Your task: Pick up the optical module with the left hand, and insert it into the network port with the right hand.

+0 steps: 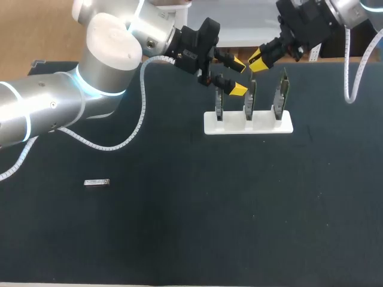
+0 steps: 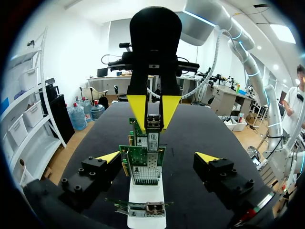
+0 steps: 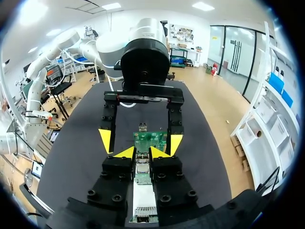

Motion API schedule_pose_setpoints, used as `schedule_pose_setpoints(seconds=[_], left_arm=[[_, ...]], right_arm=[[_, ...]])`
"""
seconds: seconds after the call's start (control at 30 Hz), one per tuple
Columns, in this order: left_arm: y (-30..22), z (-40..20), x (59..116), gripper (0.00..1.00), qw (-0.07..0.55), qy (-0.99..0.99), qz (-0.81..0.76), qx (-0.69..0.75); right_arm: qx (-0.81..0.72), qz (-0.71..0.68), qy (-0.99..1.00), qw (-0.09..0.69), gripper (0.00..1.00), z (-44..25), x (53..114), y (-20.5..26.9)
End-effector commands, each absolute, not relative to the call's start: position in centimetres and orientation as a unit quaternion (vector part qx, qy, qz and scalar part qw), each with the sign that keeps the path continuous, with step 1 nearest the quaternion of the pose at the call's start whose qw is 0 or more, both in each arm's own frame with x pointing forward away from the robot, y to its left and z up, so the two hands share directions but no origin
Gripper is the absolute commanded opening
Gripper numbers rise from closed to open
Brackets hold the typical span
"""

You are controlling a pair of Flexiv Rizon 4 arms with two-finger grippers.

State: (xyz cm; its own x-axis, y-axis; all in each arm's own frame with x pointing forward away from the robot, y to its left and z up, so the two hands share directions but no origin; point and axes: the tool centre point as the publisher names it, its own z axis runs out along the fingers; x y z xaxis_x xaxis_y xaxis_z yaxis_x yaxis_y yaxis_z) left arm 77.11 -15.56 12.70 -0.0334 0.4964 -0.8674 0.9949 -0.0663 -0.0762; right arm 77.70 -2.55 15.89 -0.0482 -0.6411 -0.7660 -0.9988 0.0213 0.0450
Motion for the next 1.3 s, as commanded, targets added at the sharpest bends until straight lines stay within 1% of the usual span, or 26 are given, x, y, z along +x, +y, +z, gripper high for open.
schedule_pose_setpoints(seconds=[0.03, 0.2, 0.23, 0.27, 0.57, 0.97, 1.0, 1.03, 1.07, 1.13, 1.3], left_arm=[[-15.6, 12.7, 77.3, 1.0, 0.317, 0.604, -0.39, 0.618], [-15.6, 12.7, 77.3, 1.0, 0.317, 0.604, -0.39, 0.618], [-15.6, 12.7, 77.3, 1.0, 0.317, 0.604, -0.39, 0.618], [-15.6, 12.7, 77.3, 1.0, 0.317, 0.604, -0.39, 0.618], [-15.6, 12.7, 77.3, 1.0, 0.317, 0.604, -0.39, 0.618], [-15.6, 12.7, 77.3, 1.0, 0.317, 0.604, -0.39, 0.618], [-15.6, 12.7, 77.3, 1.0, 0.317, 0.604, -0.39, 0.618], [-15.6, 12.7, 77.3, 1.0, 0.317, 0.604, -0.39, 0.618], [-15.6, 12.7, 77.3, 1.0, 0.317, 0.604, -0.39, 0.618], [-15.6, 12.7, 77.3, 1.0, 0.317, 0.604, -0.39, 0.618], [-15.6, 12.7, 77.3, 1.0, 0.317, 0.604, -0.39, 0.618]], right_arm=[[-0.626, 0.311, 0.655, 0.288, 0.0, 15.7, 77.8, -2.6], [-0.624, 0.311, 0.657, 0.287, 0.0, 15.6, 77.9, -2.7], [-0.623, 0.311, 0.658, 0.288, 0.41, 15.6, 77.9, -2.7], [-0.622, 0.312, 0.658, 0.288, 1.0, 15.7, 78.0, -2.7], [-0.618, 0.313, 0.659, 0.293, 1.0, 16.0, 78.2, -2.9], [-0.618, 0.362, 0.629, 0.304, 1.0, 17.7, 78.3, -3.7], [-0.619, 0.361, 0.627, 0.304, 0.82, 17.8, 78.3, -3.8], [-0.62, 0.361, 0.626, 0.304, 0.56, 17.9, 78.4, -3.8], [-0.621, 0.361, 0.625, 0.305, 0.42, 18.0, 78.4, -3.9], [-0.622, 0.359, 0.625, 0.307, 0.0, 18.2, 78.4, -3.9], [-0.622, 0.356, 0.624, 0.311, 0.0, 18.4, 78.5, -3.7]])
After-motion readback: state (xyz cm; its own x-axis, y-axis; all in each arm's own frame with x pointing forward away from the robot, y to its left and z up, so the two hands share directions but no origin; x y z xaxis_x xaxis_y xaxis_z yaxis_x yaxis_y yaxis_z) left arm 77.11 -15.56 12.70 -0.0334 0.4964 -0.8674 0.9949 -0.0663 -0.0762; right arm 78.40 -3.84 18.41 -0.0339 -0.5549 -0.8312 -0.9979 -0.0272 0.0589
